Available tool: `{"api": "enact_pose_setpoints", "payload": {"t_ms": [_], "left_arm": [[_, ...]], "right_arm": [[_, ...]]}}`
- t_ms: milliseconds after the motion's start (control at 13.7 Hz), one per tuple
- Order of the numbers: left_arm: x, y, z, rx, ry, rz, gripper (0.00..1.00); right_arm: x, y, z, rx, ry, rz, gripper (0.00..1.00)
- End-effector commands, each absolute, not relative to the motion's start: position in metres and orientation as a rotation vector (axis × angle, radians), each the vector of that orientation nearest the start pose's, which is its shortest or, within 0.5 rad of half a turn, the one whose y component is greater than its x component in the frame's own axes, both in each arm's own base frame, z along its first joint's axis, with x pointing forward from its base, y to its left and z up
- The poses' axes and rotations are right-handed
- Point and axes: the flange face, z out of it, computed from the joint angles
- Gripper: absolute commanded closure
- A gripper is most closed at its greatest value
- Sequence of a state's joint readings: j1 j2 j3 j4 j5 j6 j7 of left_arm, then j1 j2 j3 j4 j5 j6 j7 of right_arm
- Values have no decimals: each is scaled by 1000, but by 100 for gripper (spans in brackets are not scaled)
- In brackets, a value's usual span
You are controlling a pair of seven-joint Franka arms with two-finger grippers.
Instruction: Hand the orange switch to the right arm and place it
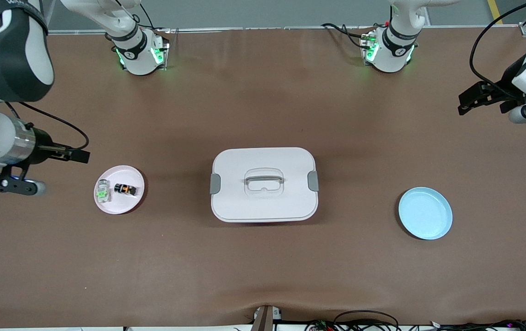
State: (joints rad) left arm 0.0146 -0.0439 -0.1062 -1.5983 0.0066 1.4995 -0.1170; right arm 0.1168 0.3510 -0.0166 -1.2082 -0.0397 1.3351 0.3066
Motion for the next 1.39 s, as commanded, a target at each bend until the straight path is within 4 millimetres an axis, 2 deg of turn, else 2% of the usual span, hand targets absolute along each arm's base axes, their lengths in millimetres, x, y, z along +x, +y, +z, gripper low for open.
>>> {"api": "enact_pose_setpoints", "payload": {"t_ms": [0,219,365,438,730,1023,1315], "left_arm": [[531,-52,634,-3119,-13,88,0],[532,-52,635,-3120,-13,84,0],[532,-51,635,-3120,-16,84,0],[532,-51,635,-3120,-18,84,0],[532,-49,635,-3120,-25,84,0],[533,-50,635,-3121,-23,84,0],[534,-51,636,-3121,-20,79,0]], "right_arm": [[623,44,598,-3196,410,295,0],[620,43,611,-3201,417,257,0],[610,34,631,-3184,417,223,0],[610,25,632,-3161,437,225,0],[604,20,633,-3122,437,279,0],[604,-9,627,-3091,506,310,0],[600,-11,615,-3073,510,377,0]]}}
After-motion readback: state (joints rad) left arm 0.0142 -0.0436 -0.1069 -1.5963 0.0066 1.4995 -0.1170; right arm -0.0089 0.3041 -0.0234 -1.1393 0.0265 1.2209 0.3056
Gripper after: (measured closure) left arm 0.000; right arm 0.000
